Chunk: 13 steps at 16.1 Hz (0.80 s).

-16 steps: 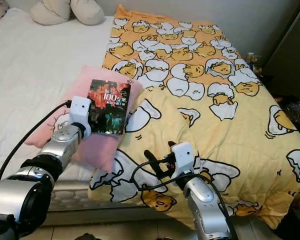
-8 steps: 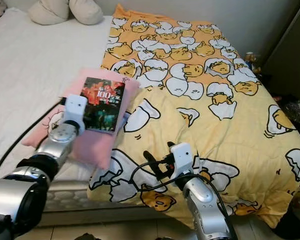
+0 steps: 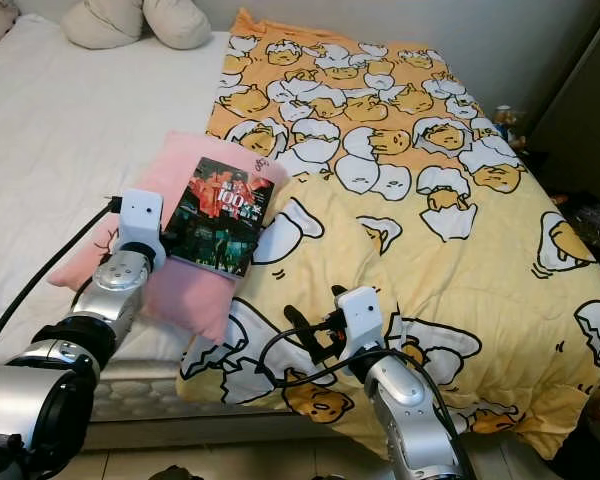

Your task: Clean up the room

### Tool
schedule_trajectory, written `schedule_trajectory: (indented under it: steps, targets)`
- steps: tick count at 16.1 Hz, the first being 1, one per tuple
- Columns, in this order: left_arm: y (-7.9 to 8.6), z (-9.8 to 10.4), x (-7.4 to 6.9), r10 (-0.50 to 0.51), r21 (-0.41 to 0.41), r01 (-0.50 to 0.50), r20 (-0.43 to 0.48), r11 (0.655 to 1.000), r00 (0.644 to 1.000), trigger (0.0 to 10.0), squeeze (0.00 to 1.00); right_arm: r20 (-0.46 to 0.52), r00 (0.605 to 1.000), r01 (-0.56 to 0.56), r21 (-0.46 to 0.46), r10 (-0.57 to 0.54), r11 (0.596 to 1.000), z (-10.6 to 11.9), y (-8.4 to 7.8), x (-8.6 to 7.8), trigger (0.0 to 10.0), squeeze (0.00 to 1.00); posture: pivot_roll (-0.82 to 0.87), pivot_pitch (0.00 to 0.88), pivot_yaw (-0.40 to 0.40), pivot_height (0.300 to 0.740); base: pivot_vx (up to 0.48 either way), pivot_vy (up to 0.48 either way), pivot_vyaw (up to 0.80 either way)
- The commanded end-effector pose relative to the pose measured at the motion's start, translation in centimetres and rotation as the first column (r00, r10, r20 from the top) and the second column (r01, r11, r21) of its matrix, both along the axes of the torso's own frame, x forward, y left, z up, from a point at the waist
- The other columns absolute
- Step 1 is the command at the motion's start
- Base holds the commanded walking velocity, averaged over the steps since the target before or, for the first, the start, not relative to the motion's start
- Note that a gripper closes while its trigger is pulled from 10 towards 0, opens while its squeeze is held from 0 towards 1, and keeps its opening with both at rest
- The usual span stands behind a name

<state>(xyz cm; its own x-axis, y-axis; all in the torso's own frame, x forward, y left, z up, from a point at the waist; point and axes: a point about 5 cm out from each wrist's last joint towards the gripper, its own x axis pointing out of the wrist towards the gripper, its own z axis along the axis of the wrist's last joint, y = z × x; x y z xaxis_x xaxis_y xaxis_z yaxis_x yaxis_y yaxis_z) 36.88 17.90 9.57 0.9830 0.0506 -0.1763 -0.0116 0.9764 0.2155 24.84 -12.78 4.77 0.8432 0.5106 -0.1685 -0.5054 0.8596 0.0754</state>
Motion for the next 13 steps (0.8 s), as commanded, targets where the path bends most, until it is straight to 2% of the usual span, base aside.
schedule_trajectory:
  steps: [1,4,5,8,10,13]
  targets:
    - [-0.3,0.2,0.1,-0.019,-0.025,0.019,0.018,1.0,1.0,10.0,0.0,0.001,1.0,-0.006,-0.01,0.006,1.0,0.2,-0.2,0.0,10.0,0.0,-0.01,0.0,-0.046,0.74,0.0,0.0,0.0]
    - [-1.1,0.3,0.2,-0.071,-0.053,0.071,0.018,0.996,0.997,10.0,0.0,-0.001,1.0,-0.004,-0.009,0.004,1.0,0.3,-0.2,0.0,10.0,0.0,-0.02,0.0,-0.046,0.74,0.0,0.0,0.0]
    - [-2.1,-0.1,0.1,-0.137,-0.042,0.136,-0.016,0.99,0.99,10.0,0.0,-0.004,1.0,-0.002,-0.009,0.002,1.0,0.2,-0.3,-0.1,10.0,0.0,-0.02,0.0,-0.045,0.74,0.0,0.0,0.0]
    - [-3.9,-1.9,-0.7,-0.263,-0.024,0.262,-0.139,0.965,0.955,10.0,0.0,-0.012,1.0,-0.002,-0.008,0.002,1.0,0.0,-0.2,-0.3,10.0,0.0,-0.03,0.0,-0.041,0.74,0.0,0.0,0.0]
    - [-5.0,-2.4,-1.1,-0.335,0.006,0.34,-0.156,0.94,0.929,10.0,0.0,-0.018,1.0,0.001,-0.008,-0.001,1.0,-0.1,-0.2,-0.4,10.0,0.0,-0.03,0.0,-0.039,0.74,0.0,0.0,0.0]
    - [-5.4,-2.9,-1.5,-0.382,0.035,0.395,-0.189,0.918,0.905,10.0,0.0,-0.023,1.0,-0.001,-0.009,0.001,1.0,-0.1,-0.2,-0.4,10.0,0.0,-0.02,0.0,-0.04,0.74,0.0,0.0,0.0]
